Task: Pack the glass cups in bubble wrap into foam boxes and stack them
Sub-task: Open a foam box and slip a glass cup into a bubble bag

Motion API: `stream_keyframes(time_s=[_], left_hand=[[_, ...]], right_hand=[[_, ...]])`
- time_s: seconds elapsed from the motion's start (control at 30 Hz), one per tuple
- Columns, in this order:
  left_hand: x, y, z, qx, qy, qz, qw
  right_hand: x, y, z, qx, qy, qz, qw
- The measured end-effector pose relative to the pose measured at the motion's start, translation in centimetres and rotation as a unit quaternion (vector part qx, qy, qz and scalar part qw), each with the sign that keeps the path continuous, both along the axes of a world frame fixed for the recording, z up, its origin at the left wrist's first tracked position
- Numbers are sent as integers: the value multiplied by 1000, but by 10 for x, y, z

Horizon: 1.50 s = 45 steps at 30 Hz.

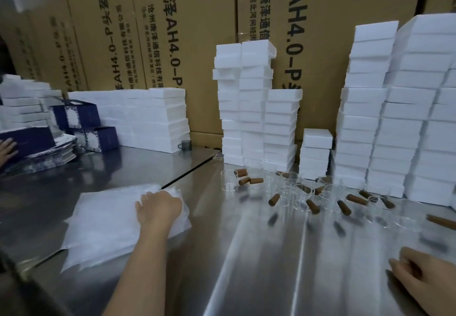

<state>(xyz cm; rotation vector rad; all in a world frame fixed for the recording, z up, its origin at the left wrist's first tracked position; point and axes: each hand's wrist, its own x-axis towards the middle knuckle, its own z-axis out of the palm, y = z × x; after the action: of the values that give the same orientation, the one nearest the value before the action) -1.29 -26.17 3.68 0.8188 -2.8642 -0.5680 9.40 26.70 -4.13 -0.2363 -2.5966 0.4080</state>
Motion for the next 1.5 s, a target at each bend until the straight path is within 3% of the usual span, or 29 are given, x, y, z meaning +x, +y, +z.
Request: stream_keyframes(time_s=[0.13,0.23,0.3,0.4,0.47,0.57,0.7,0.83,1.03,1.1,1.27,1.37,1.5], left_hand=[[2,8,10,-1,49,13,999],[6,26,26,-6,173,-8,985],[12,45,34,-15,294,-52,954],[25,83,40,-5,422,-204,883],[38,110,44,26,404,-327,854],[64,147,44,22,302,-512,804],[85,174,30,-6,118,-620,776],[80,186,19,43,106,-626,771],[71,193,-11,-85,-18,-661,745],[71,194,-9,-96,9,-636,765],[76,193,2,-225,110,-533,808],[76,191,5,-160,170,-535,812],[77,197,-6,-34,65,-645,761]], right_hand=[[3,-3,4,-11,-17,18,1000],[6,-5,8,-25,-19,21,999],[7,-6,11,-29,-18,29,999],[10,-8,14,-29,-16,40,999],[13,-9,15,-30,-13,41,999],[16,-9,17,-33,-11,46,998],[18,-10,17,-40,-12,55,998],[18,-7,15,-59,-20,59,996],[19,-8,14,-57,-3,62,996],[21,-8,15,-67,-9,63,996],[21,-9,17,-92,-17,59,994],[21,-7,19,-138,-8,61,989],[24,-9,20,-187,0,75,980]])
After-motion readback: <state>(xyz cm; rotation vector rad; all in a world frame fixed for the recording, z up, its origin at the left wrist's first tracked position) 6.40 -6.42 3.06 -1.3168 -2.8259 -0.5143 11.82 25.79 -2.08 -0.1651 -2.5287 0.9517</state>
